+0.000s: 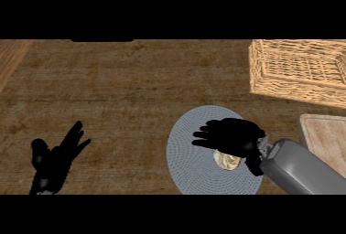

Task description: Pick the cupcake from the placemat and place it in the basket

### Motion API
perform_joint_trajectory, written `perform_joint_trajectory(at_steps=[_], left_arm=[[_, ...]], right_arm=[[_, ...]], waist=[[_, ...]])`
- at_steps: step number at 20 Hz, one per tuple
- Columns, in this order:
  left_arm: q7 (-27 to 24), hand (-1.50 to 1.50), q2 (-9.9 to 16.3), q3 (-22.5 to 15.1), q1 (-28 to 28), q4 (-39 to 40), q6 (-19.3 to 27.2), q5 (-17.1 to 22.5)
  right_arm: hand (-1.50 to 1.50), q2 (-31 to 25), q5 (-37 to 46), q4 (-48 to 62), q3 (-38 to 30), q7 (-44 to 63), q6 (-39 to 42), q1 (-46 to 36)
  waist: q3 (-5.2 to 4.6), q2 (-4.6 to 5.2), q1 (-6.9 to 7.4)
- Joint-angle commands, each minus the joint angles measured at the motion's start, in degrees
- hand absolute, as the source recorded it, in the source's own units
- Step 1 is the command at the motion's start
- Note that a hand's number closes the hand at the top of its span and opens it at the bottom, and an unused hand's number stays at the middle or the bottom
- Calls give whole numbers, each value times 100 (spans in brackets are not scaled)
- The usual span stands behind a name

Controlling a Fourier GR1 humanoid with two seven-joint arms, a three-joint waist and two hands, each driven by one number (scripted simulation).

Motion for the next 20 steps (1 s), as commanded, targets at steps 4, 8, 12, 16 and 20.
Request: perform_joint_trajectory(at_steps=[4,8,12,16,20], left_arm=[[391,0,-110,-151,294,217,4,-115],[175,0,-171,-150,146,465,-80,-211],[436,0,-101,-36,333,99,-76,-107],[479,0,-260,-114,347,-35,89,-257],[-87,0,-325,-18,172,637,-100,-340]], right_arm=[[-150,247,395,109,143,-27,-320,369],[-150,565,572,918,29,-379,-686,51],[150,339,808,803,139,-825,-925,57],[150,221,1066,519,90,-1021,-1244,107],[150,522,1325,1022,111,-1153,-1564,77]], waist=[[-74,45,-25],[-74,69,26],[-72,58,41],[-73,45,5],[-77,62,5]])
